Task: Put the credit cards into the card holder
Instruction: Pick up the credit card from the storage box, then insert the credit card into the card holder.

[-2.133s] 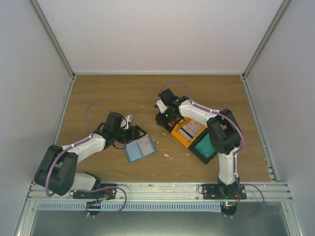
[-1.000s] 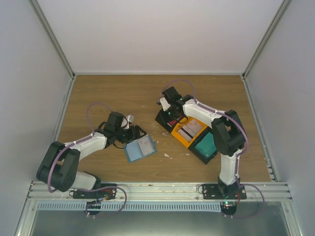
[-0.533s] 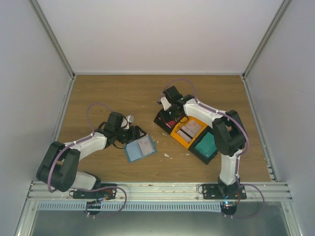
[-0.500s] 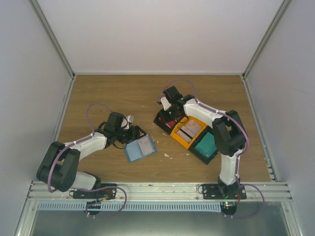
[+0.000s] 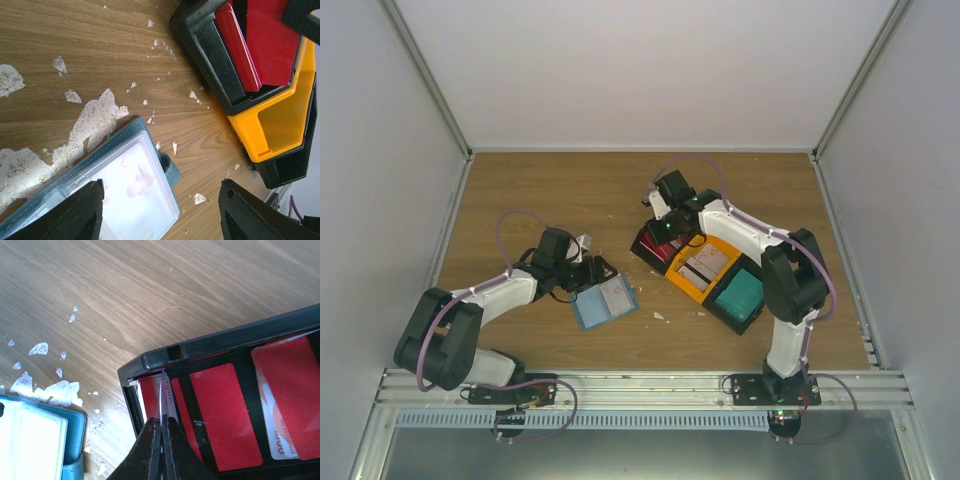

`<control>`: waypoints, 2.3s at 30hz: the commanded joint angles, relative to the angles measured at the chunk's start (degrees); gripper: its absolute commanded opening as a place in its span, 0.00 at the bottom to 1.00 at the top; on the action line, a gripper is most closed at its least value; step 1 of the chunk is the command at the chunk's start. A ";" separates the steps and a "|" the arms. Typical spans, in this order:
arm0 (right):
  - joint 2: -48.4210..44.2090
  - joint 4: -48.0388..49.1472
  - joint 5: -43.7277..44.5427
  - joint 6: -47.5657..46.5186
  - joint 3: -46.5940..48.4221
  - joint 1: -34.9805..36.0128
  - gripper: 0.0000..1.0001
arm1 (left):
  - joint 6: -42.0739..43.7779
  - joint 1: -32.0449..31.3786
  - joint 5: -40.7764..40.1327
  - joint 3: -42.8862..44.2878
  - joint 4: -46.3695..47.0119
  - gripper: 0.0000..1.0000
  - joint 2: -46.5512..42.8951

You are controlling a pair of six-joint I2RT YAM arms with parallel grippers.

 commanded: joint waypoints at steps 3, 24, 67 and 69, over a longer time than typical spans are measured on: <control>-6.52 2.33 5.28 -0.11 -1.09 -0.34 0.01 | -0.18 -0.41 -0.51 0.85 2.70 0.65 -2.52; -9.47 23.80 -26.17 16.81 -19.12 7.87 0.00 | -2.12 -0.32 -13.20 -6.50 -14.52 0.61 -23.96; 7.46 47.74 -31.11 38.19 -24.77 9.40 0.01 | -5.15 -0.19 -14.66 -14.58 -15.37 0.21 -17.28; 7.84 48.37 -30.99 38.63 -25.08 9.91 0.01 | -4.97 -0.19 -14.69 -14.52 -15.30 0.21 -17.27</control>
